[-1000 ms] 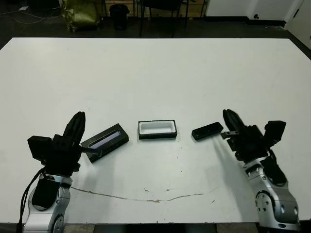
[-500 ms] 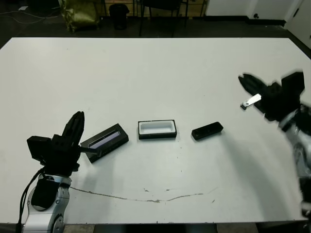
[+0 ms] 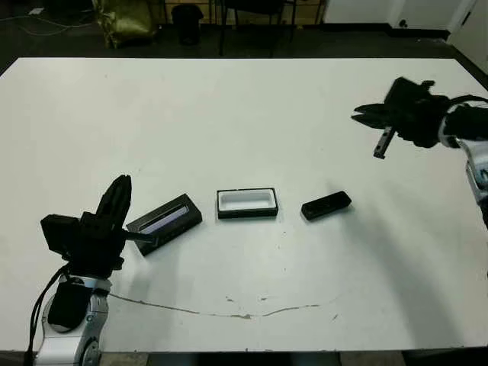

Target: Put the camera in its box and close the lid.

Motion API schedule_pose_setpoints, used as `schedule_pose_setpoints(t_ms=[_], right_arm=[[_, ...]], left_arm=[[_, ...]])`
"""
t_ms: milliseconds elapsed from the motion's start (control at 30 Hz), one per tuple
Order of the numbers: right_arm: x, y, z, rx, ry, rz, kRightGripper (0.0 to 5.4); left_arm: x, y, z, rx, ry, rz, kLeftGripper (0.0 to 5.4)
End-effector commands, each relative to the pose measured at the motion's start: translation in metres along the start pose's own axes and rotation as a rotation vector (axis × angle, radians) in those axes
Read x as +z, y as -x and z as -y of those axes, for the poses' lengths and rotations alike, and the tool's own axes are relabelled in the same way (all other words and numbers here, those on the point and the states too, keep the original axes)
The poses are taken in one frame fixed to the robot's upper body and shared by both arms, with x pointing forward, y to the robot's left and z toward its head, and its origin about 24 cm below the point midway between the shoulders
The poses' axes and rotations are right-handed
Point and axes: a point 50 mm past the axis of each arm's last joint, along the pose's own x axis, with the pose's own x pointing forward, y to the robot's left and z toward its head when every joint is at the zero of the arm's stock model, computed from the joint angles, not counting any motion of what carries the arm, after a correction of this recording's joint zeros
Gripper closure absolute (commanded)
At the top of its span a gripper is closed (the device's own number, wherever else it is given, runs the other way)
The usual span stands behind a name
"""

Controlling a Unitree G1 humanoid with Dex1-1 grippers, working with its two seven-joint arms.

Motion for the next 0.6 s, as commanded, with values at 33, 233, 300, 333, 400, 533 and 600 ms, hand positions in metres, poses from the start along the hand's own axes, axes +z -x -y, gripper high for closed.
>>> schedule_pose_setpoints(t_ms=[33, 233, 300, 333, 400, 533, 600], right_arm=[[-0.001, -0.008, -0.005, 0.066, -0.011, -0.028, 5.39], [0.003, -0.015, -0.012, 0.133, 0.04, -0.062, 5.39], [0.001, -0.017, -0.015, 0.146, 0.036, -0.067, 5.39], [0.0, -0.017, -0.017, 0.151, 0.03, -0.074, 5.39], [-0.002, -0.019, -0.019, 0.166, 0.025, -0.084, 5.39], [-0.004, -0.021, -0.023, 0.185, 0.031, -0.087, 5.39], [-0.004, -0.022, -0.025, 0.193, 0.029, -0.101, 5.39]], left_arm=[[-0.004, 0.003, 0.0, 0.007, 0.01, -0.037, 5.4], [-0.004, 0.004, -0.001, 0.015, -0.004, -0.04, 5.4], [-0.004, 0.004, -0.001, 0.016, 0.002, -0.043, 5.4], [-0.004, 0.004, -0.001, 0.014, 0.002, -0.039, 5.4], [-0.004, 0.003, -0.001, 0.014, -0.002, -0.035, 5.4], [-0.005, 0.003, 0.0, 0.012, 0.004, -0.035, 5.4], [-0.004, 0.003, 0.001, 0.012, 0.007, -0.035, 5.4]])
